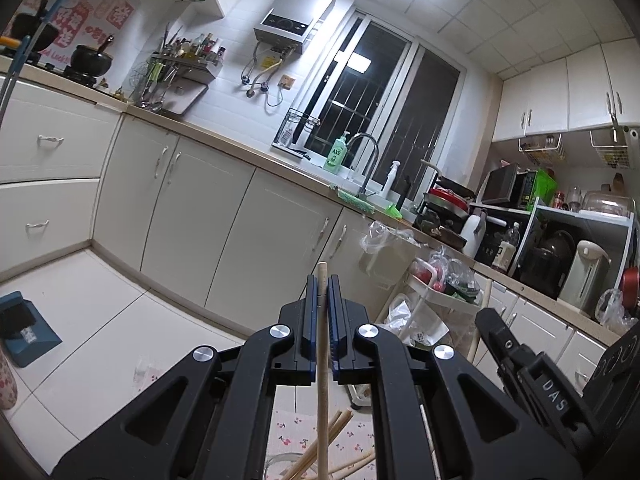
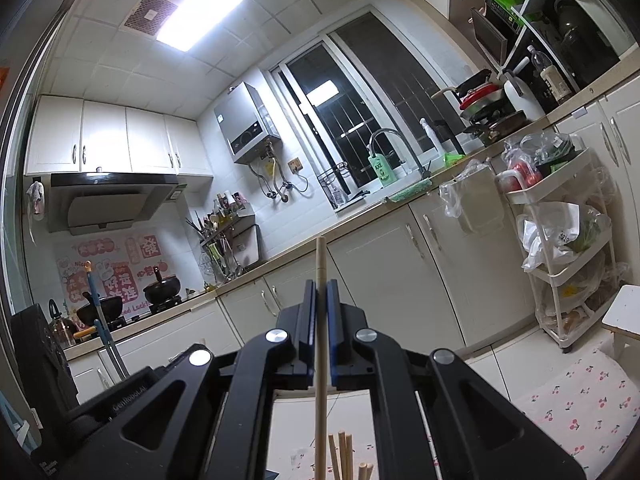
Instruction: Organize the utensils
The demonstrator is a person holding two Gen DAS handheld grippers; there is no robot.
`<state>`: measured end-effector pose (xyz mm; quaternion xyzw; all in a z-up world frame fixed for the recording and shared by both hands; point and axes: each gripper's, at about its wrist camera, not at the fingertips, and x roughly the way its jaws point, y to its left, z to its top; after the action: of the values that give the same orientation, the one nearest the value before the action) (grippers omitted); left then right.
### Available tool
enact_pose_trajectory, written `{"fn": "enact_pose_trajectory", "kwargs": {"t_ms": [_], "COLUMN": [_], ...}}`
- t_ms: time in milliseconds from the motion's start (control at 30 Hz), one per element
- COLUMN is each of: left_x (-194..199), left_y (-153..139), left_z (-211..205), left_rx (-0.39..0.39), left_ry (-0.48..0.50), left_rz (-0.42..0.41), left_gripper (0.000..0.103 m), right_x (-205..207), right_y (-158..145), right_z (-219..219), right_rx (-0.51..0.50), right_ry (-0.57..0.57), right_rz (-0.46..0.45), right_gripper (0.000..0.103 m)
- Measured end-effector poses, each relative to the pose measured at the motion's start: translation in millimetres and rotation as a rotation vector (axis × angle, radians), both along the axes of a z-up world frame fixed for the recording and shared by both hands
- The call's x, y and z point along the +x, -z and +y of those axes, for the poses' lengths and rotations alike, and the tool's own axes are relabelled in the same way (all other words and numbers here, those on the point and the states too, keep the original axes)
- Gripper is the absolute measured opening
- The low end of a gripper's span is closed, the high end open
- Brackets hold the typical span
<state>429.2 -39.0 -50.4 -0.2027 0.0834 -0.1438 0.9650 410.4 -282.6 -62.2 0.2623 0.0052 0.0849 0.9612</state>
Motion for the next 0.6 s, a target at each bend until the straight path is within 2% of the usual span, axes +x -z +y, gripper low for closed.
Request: {"fn": "enact_pose_trajectory", "kwargs": {"t_ms": [600], "left_x": [11.6], "left_y": [6.5], "left_z": [0.2], "left_rx": [-0.011], "left_ry": [-0.044], "left_rz": [-0.044], "left_gripper": [0.005], "right_x": [20.8], "right_y": [14.9], "right_z": [22.4], "right_rx": [-0.032], "right_ry": [0.000], "right_rz": [-0.002], "right_gripper": [0.006]}}
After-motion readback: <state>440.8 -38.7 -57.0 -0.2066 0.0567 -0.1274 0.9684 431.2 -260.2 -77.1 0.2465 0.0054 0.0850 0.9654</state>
